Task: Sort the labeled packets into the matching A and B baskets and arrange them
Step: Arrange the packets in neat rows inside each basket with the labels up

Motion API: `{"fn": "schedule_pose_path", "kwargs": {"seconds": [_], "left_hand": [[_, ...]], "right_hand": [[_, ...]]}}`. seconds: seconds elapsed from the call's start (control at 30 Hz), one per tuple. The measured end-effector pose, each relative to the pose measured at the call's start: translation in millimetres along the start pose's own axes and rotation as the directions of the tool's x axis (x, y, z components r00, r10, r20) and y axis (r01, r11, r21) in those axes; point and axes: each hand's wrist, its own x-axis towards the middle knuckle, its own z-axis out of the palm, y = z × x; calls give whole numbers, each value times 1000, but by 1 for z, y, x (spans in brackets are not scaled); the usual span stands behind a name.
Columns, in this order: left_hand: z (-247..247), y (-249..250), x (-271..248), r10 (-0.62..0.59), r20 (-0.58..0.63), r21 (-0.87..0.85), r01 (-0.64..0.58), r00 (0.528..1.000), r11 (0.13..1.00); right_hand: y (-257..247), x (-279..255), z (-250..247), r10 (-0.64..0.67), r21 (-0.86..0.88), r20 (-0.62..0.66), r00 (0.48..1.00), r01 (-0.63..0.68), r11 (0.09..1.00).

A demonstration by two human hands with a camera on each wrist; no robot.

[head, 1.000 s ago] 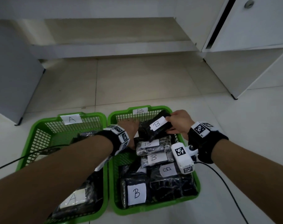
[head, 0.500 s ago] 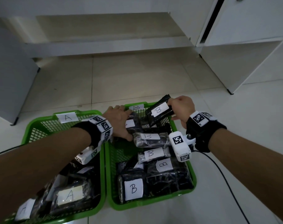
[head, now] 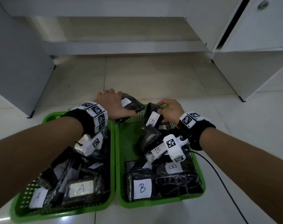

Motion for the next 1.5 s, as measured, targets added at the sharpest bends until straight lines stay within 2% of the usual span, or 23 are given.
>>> {"fn": "schedule_pose_path", "kwargs": {"seconds": [0.1, 0.33, 0.4, 0.47, 0.6, 0.67, 0.73, 0.77, 0.9, 1.0, 1.07, 1.17, 1.27, 1.33, 1.4, 1.5], "left_hand": [[2, -8, -1, -94, 6, -85, 95, 996, 992], [8, -16, -8, -167, 37, -274, 171, 985, 947], [8, -18, -10, -179, 31, -305, 180, 983, 935], [8, -18, -12, -188, 36, -325, 190, 981, 927], [11, -16, -14, -186, 44, -323, 190, 982, 927], [12, -14, -14, -178, 40, -326, 181, 983, 928], [12, -13, -13, -168, 35, -318, 170, 985, 933], [12, -13, -12, -167, 35, -318, 169, 985, 933], [13, -11, -11, -176, 37, -337, 178, 984, 925], [15, -11, -11, -172, 38, -337, 174, 984, 925], [16, -11, -11, -166, 36, -336, 169, 985, 927], [16, -10, -10, -176, 34, -349, 176, 984, 920], [12, -10, -8, -179, 48, -412, 183, 983, 893], [9, -10, -7, -177, 39, -469, 175, 983, 866], [6, -9, -6, -184, 20, -508, 169, 983, 844], [2, -6, -6, -198, 9, -511, 175, 980, 842]], "right_hand": [[-8, 7, 21, -71, -85, 139, 988, 83, 993], [-29, 16, 67, -113, -287, 363, 925, 226, 931], [-31, 20, 71, -113, -395, 357, 927, 259, 882], [-31, 24, 71, -90, -438, 330, 940, 237, 867], [-26, 35, 71, -72, -360, 311, 948, 187, 914], [-24, 32, 73, -51, -368, 379, 924, 201, 908], [-21, 30, 76, -36, -481, 428, 903, 261, 837], [-20, 29, 78, -48, -539, 418, 907, 291, 791], [-18, 26, 78, -68, -638, 348, 935, 289, 714], [-17, 20, 78, 57, -646, 477, 877, 306, 699], [-19, 17, 73, 104, -625, 523, 846, 298, 722], [-22, 16, 60, 112, -595, 555, 825, 299, 746], [-24, 9, 48, 123, -631, 628, 768, 410, 659], [-26, 6, 38, 92, -612, 649, 755, 446, 653], [-30, 9, 16, 41, -563, 605, 795, 392, 728], [-36, 19, -24, -34, -450, 428, 903, 246, 859]]}}
